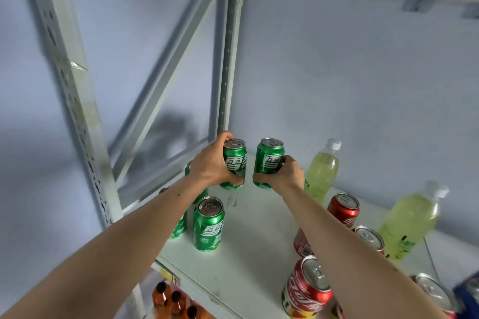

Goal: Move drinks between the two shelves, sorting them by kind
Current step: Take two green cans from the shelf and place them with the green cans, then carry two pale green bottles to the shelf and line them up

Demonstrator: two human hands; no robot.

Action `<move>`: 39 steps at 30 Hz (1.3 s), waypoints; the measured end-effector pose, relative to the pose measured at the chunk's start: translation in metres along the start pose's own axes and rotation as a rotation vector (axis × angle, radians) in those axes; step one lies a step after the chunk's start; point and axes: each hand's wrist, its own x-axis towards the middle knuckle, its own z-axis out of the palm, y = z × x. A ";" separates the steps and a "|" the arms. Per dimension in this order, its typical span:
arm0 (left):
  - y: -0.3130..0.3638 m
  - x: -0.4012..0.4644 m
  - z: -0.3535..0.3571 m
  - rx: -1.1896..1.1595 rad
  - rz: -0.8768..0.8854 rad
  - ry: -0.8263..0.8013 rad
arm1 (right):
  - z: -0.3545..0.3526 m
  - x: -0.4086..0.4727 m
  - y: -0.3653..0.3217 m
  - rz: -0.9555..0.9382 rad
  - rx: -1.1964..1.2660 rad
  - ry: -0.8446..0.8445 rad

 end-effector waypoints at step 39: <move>-0.017 0.033 0.013 0.431 0.078 -0.457 | 0.059 0.046 0.011 0.316 0.071 -0.131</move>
